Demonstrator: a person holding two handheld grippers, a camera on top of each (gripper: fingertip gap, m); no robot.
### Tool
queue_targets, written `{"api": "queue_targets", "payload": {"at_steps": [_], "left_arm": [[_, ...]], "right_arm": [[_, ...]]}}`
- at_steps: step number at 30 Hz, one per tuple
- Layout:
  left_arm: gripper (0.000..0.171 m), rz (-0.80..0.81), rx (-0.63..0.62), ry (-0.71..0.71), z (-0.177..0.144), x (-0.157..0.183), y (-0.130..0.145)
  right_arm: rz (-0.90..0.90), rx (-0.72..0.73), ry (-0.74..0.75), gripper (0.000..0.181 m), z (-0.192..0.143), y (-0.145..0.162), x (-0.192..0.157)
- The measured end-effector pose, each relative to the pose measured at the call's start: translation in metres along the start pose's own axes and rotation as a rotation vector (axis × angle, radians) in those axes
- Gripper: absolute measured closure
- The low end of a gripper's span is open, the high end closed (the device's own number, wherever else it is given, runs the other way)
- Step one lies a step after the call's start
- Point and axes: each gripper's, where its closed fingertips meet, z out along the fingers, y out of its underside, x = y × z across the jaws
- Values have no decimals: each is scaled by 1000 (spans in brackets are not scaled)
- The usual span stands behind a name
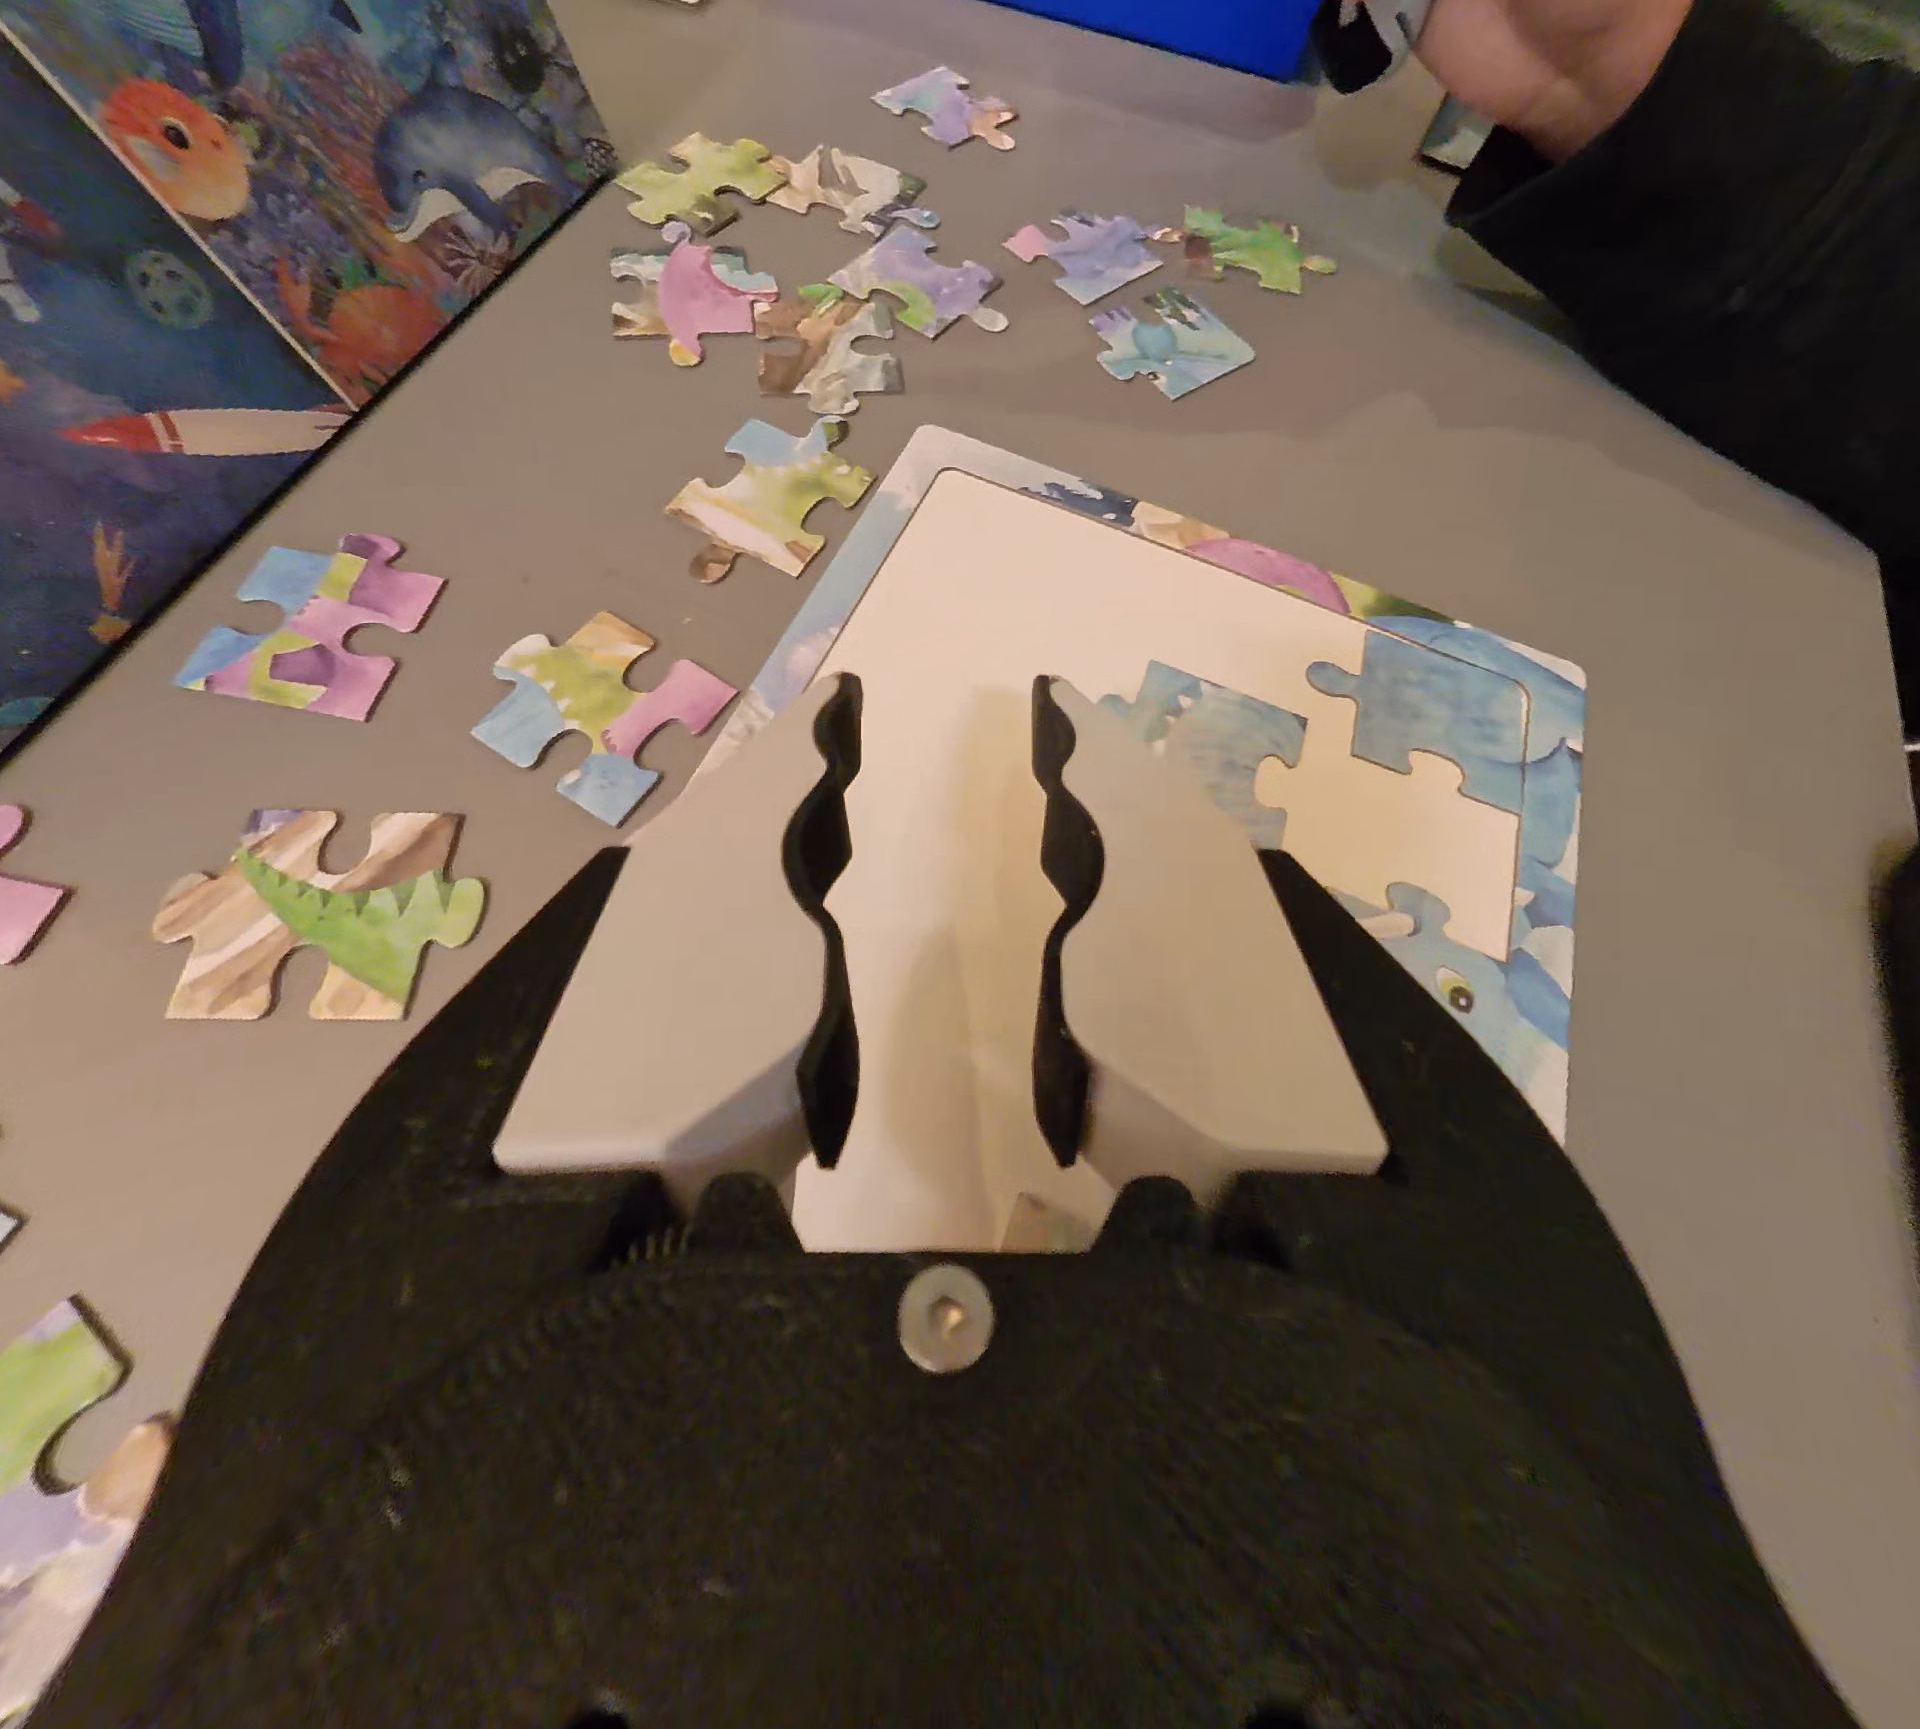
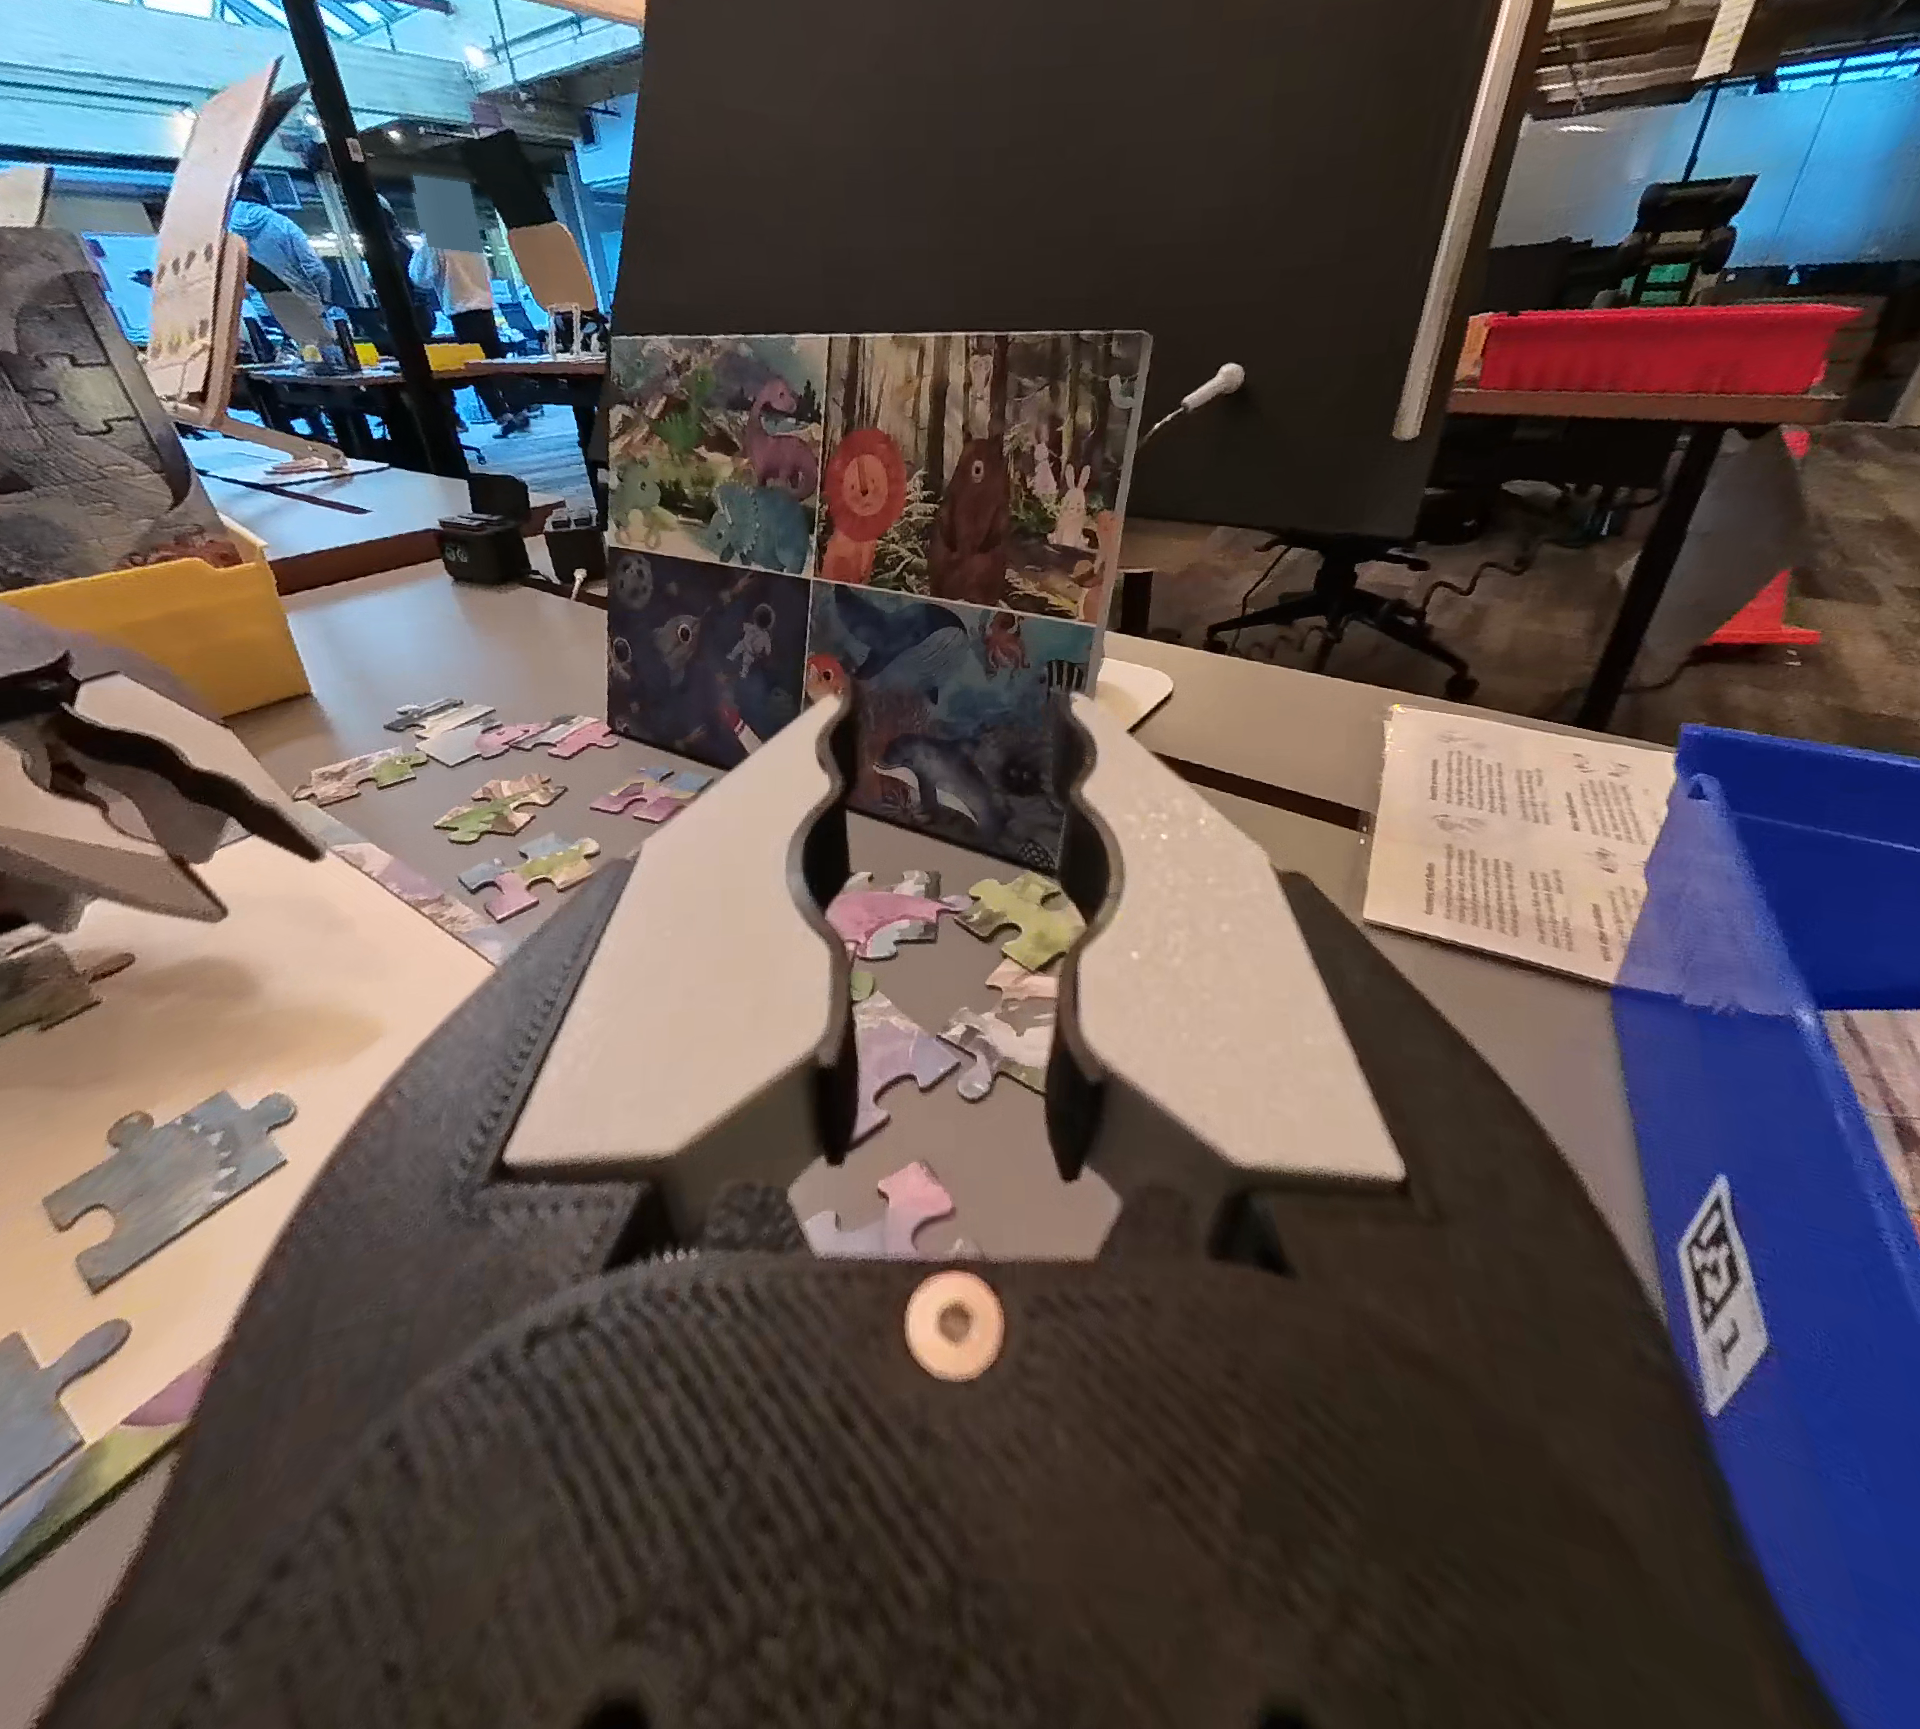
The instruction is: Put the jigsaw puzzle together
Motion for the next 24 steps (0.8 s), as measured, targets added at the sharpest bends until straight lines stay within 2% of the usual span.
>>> {"api": "queue_targets", "payload": {"at_steps": [7, 11, 14, 17, 20, 24], "left_arm": [[141, -61, 65, -8, -10, -12, -7], [141, -104, 94, 10, -12, -17, -8], [142, -116, 111, 15, -14, -18, -10], [142, -115, 126, 2, -16, -21, -11], [143, -132, 125, 5, -14, -25, -8], [142, -164, 147, 53, -14, -19, -11]], "right_arm": [[-81, -62, 7, 145, 4, 11, -2], [-133, -156, -126, 139, 8, 28, -28], [-158, -296, -305, 136, 3, 55, -63], [-149, -495, -367, 135, -12, 96, -81], [-97, -625, -365, 129, -32, 129, -91], [-167, -699, -308, 123, -44, 149, -88]]}}
